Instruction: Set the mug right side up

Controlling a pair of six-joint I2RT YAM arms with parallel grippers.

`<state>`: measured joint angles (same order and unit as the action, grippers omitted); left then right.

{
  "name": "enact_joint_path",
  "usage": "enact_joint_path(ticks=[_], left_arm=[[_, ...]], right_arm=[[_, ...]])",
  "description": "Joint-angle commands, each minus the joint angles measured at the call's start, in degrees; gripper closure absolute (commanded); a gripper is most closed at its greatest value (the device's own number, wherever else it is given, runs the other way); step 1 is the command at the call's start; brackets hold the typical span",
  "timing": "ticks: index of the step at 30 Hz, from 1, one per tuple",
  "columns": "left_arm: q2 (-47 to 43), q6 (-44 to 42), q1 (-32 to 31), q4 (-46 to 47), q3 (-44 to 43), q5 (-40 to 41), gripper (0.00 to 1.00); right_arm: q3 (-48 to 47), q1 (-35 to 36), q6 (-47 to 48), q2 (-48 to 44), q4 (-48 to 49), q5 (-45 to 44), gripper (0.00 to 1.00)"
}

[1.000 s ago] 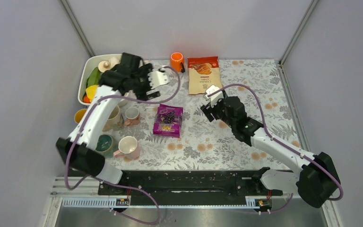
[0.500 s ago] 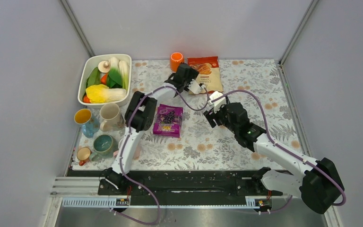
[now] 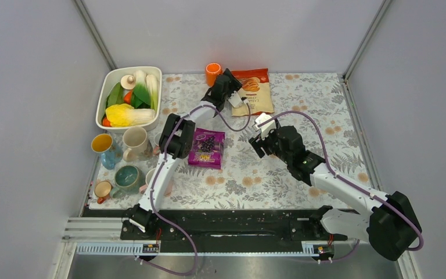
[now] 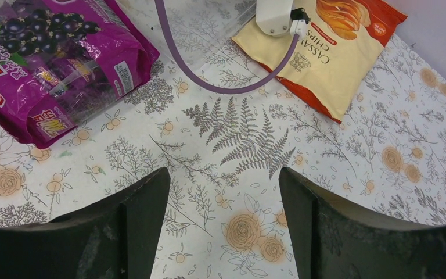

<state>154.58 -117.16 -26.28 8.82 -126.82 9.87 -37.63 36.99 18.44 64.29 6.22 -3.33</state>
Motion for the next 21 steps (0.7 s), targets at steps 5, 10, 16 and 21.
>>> enact_joint_path(ticks=[5,10,16,21], left_arm=[[3.13,-2.98,1.06,-1.89,-6.39,-0.08,0.74],[-0.95,-2.27,1.53,1.87,1.83,0.43,1.00],[-8.94,5.09,1.64,10.62,10.70,0.04,1.00],[-18.27,21.44,1.11,6.48,16.27,3.12,1.00]], right_arm=[[-1.05,-0.33,1.14,0.41,2.14,1.07,0.22],[-0.97,-0.25,1.34,-0.64,2.10,1.24,0.22],[-1.21,-0.32,0.80,-1.31,2.13,1.69,0.22],[-1.36,-0.30,-0.66,-2.21,2.12,2.08,0.22]])
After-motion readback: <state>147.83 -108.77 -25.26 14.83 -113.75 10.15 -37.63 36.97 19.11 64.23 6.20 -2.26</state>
